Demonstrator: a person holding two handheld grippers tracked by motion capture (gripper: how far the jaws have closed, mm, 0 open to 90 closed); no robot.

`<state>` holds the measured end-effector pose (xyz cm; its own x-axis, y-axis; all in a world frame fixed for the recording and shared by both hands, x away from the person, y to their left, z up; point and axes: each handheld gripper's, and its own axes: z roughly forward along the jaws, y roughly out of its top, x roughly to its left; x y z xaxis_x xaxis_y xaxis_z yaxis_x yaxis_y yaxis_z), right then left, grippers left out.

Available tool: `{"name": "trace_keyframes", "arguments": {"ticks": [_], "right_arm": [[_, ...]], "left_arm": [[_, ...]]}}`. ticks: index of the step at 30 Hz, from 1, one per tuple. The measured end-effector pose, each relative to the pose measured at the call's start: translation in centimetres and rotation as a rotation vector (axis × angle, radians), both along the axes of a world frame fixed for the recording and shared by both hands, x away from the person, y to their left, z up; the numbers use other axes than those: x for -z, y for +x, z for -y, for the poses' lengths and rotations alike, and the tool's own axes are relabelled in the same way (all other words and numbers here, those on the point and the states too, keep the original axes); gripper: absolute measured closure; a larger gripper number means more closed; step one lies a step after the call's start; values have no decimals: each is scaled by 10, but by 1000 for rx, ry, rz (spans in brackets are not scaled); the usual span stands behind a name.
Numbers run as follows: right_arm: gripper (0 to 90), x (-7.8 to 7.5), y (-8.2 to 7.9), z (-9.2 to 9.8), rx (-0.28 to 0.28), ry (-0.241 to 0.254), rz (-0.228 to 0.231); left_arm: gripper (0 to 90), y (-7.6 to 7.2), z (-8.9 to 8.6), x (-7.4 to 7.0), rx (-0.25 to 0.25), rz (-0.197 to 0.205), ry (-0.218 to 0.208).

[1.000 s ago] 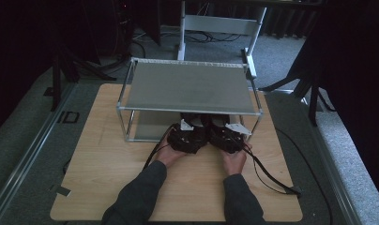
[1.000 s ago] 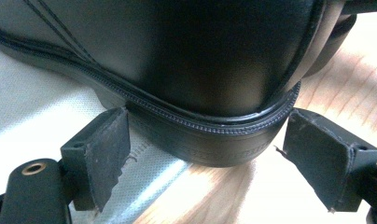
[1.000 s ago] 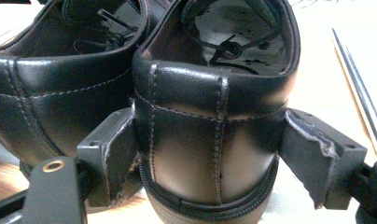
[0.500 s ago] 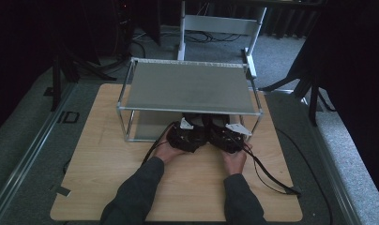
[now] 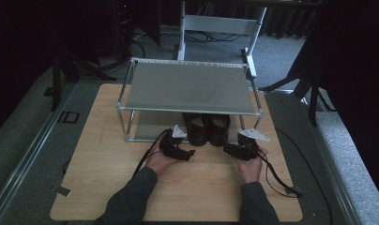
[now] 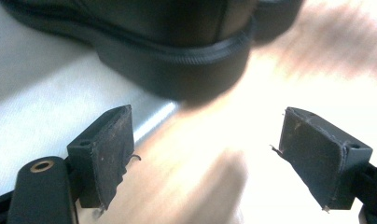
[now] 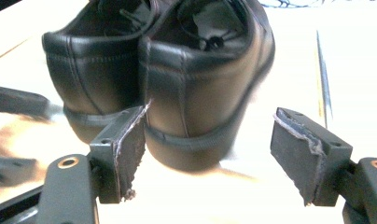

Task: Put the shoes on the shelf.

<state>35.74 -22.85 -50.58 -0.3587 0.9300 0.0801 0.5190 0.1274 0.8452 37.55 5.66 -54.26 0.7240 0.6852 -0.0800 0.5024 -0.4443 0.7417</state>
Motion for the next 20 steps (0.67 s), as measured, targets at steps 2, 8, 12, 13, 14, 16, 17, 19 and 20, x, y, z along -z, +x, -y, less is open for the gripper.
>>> {"name": "trace_keyframes", "arguments": {"ticks": [2, 8, 12, 13, 14, 16, 17, 19, 20], "right_arm": [[281, 0, -6, 5, -27, -35, -23], [280, 10, -22, 16, -94, -174, -91], [280, 16, -27, 21, -97, -194, -101], [280, 17, -26, 23, -98, -202, -106], [279, 18, -26, 24, -92, -209, -109], [279, 19, -25, 28, -77, -201, -110], [279, 19, -25, 29, -72, -194, -109], [279, 20, -24, 32, -58, -189, -106], [279, 21, -23, 34, -54, -181, -107]], "left_arm": [[219, -10, -7, 0, -22, 15, 0], [251, -37, -28, 0, -89, 2, -35], [274, -52, -45, 4, -141, 2, -5], [274, -55, -51, 5, -160, -3, -7], [274, -58, -58, 6, -175, -5, -13], [275, -63, -69, 9, -213, -10, -24], [275, -64, -74, 8, -233, -15, -25], [274, -66, -79, 6, -271, -15, -16], [275, -67, -80, 4, -288, -9, -3]]}}
